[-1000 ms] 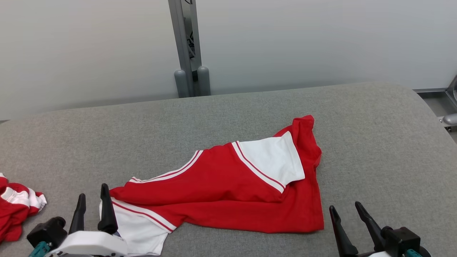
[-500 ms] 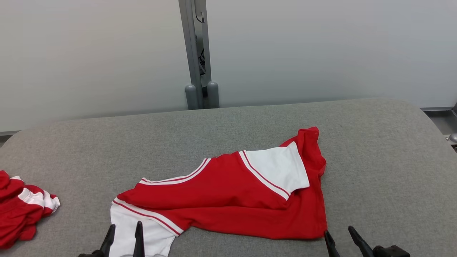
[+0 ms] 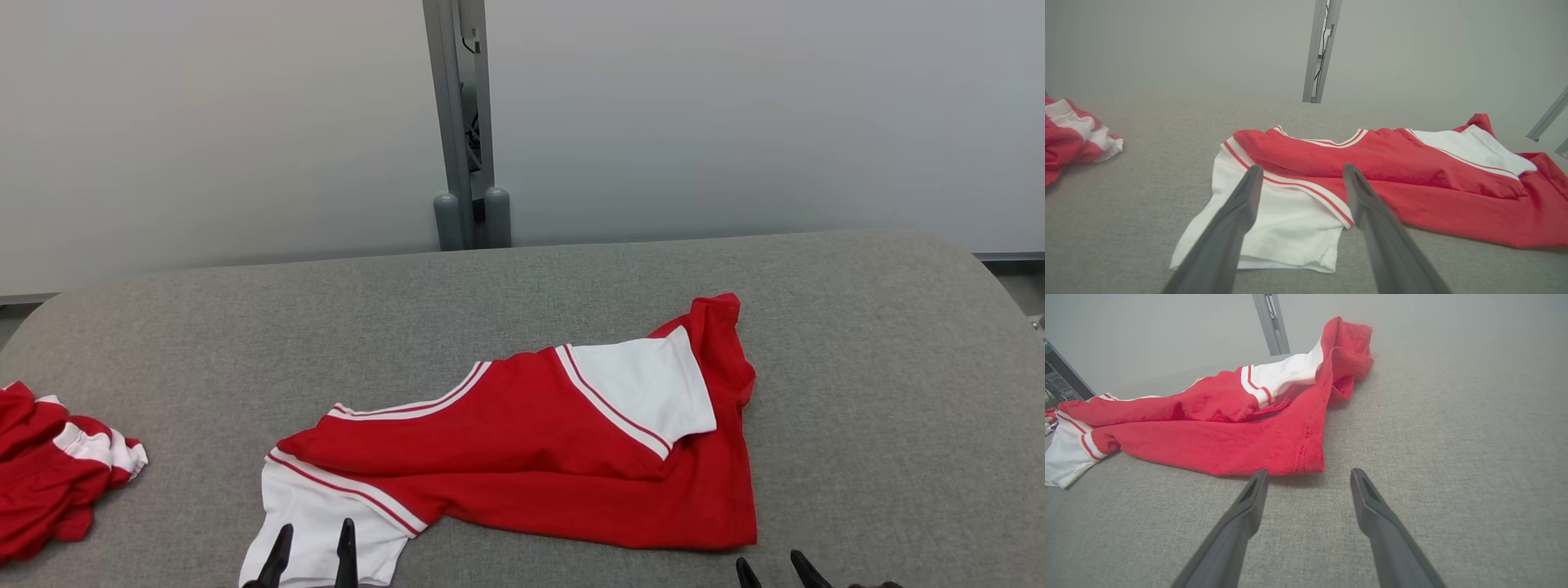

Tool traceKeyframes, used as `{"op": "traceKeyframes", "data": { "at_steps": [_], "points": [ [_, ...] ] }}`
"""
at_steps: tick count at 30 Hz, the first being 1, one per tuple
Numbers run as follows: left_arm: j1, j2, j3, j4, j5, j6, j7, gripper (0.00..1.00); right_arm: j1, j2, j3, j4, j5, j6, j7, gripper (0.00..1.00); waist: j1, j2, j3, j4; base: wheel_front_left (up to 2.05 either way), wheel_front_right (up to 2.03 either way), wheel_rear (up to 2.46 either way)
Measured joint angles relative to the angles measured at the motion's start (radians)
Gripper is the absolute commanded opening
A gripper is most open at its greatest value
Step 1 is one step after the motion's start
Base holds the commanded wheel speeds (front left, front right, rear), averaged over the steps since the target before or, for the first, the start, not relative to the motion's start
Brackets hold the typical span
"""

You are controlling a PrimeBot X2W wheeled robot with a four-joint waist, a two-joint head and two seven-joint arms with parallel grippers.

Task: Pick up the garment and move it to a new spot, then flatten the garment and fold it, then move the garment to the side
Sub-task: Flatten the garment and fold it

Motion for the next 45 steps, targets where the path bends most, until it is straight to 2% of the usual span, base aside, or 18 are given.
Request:
{"op": "traceKeyframes", "data": {
  "at_steps": [16, 17, 18, 19, 20, 25, 37, 42, 45],
  "points": [
    [-0.023, 0.0, -0.044, 0.018, 0.016, -0.01, 0.0, 1.0, -0.178, 0.0, 0.007, 0.193, 0.035, 0.0, 0.0, 1.0, 0.0, 0.0, 0.033, 0.064, 0.0, 0.0, 0.0],
    [-0.024, 0.0, -0.046, 0.019, 0.015, -0.01, 0.0, 1.0, -0.19, 0.0, 0.01, 0.208, 0.035, 0.0, 0.0, 0.84, 0.0, 0.0, 0.036, 0.067, 0.0, 0.0, 0.0],
    [-0.025, 0.0, -0.047, 0.02, 0.015, -0.01, 0.0, 1.0, -0.201, 0.0, 0.016, 0.222, 0.037, 0.0, 0.0, 0.47, 0.0, 0.0, 0.039, 0.069, 0.0, 0.0, 0.0],
    [-0.026, 0.0, -0.048, 0.021, 0.015, -0.01, 0.0, 1.0, -0.211, 0.0, 0.021, 0.238, 0.037, 0.0, 0.0, 0.05, 0.0, 0.0, 0.042, 0.071, 0.0, 0.0, 0.0],
    [-0.027, 0.0, -0.05, 0.023, 0.015, -0.01, 0.0, 1.0, -0.222, 0.001, 0.027, 0.248, 0.037, 0.0, 0.0, 0.0, 0.0, 0.0, 0.044, 0.071, 0.0, 0.0, 0.0],
    [-0.032, 0.0, -0.049, 0.028, 0.016, -0.011, 0.0, 1.0, -0.253, 0.0, 0.026, 0.212, 0.034, 0.0, 0.0, 0.0, 0.0, 0.0, 0.046, 0.066, 0.0, 0.0, 0.0],
    [-0.03, 0.0, -0.035, 0.017, 0.016, -0.012, 0.0, 1.0, -0.099, 0.0, -0.056, -0.183, -0.006, 0.0, 0.0, 0.0, 0.0, 0.0, 0.028, -0.004, 0.0, 0.0, 0.0],
    [-0.03, 0.0, -0.038, 0.021, 0.018, -0.012, 0.0, 1.0, -0.066, -0.01, -0.086, -0.295, -0.041, 0.0, 0.0, 0.0, 0.0, 0.0, 0.024, -0.009, 0.0, 0.0, 0.0],
    [-0.03, 0.0, -0.04, 0.02, 0.018, -0.012, 0.0, 1.0, -0.062, -0.013, -0.114, -0.318, -0.061, 0.0, 0.0, 0.0, 0.0, 0.0, 0.024, -0.002, 0.0, 0.0, 0.0]
  ]
}}
